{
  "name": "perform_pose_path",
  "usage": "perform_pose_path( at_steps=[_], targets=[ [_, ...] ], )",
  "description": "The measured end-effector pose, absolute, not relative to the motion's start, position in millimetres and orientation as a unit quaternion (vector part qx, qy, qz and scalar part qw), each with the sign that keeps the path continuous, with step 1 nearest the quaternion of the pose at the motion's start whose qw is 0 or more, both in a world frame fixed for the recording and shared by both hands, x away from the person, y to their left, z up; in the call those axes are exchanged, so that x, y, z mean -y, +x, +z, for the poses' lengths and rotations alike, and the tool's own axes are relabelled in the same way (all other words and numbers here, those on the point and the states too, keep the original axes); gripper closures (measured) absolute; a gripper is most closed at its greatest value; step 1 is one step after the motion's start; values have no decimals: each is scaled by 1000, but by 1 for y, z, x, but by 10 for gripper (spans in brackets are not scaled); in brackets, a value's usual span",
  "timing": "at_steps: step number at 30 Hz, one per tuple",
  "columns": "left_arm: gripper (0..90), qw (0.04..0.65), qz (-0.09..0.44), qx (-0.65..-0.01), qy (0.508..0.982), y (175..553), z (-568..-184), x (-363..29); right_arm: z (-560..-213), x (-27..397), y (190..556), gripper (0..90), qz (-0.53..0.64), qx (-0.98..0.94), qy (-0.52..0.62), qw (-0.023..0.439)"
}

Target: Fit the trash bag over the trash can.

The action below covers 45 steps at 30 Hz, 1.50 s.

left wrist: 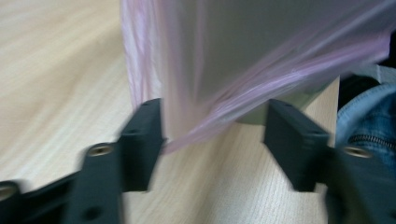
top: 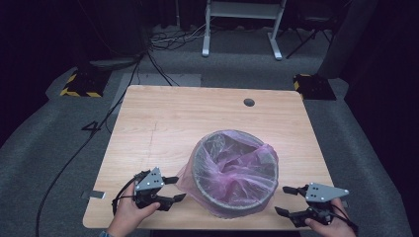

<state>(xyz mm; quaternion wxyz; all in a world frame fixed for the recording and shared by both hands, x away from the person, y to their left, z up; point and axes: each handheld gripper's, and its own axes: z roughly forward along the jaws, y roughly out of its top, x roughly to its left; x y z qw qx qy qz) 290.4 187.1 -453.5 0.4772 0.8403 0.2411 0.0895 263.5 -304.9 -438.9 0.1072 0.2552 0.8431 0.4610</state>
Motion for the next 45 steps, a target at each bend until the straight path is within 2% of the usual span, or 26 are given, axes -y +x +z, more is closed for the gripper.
perform_pose_path(
  at_steps=[3,8,9,11,12,13,14,16,18,19,22,23,27,28,33,39,45],
  targets=[
    [265,493,104,-243,829,288,-440,-191,-424,302,264,174,489,-824,261,116],
    [225,505,119,-240,821,292,-427,-188,-417,282,276,175,495,-823,250,124],
    [218,505,125,-235,821,294,-426,-186,-418,278,280,202,494,-823,251,125],
    [199,509,121,-230,821,295,-424,-179,-417,273,288,475,488,-830,245,113],
    [197,509,120,-227,822,295,-423,-175,-417,272,292,544,485,-831,249,111],
    [193,509,118,-223,823,295,-422,-170,-416,272,295,697,486,-828,256,114],
    [184,507,118,-219,825,295,-421,-168,-414,274,299,810,487,-828,257,107],
    [185,508,118,-217,825,296,-419,-163,-411,275,304,888,482,-828,266,106],
    [202,509,123,-216,824,299,-418,-160,-408,275,307,900,475,-831,268,114],
    [246,509,125,-213,825,300,-418,-159,-407,275,308,900,472,-831,269,119],
    [550,504,118,-199,832,303,-417,-155,-405,275,308,900,470,-831,267,127],
    [594,505,118,-198,832,305,-418,-154,-405,275,309,900,471,-830,268,129],
    [866,504,86,-206,834,308,-420,-150,-409,277,313,900,480,-824,274,127],
    [899,498,87,-204,839,308,-421,-150,-411,277,314,900,480,-823,276,125],
    [900,462,83,-215,856,316,-436,-146,-425,278,322,900,473,-825,287,114],
    [900,441,63,-231,865,321,-461,-145,-458,283,330,900,431,-842,313,85],
    [900,391,66,-233,888,316,-471,-147,-485,293,322,900,367,-867,332,61]
  ],
)
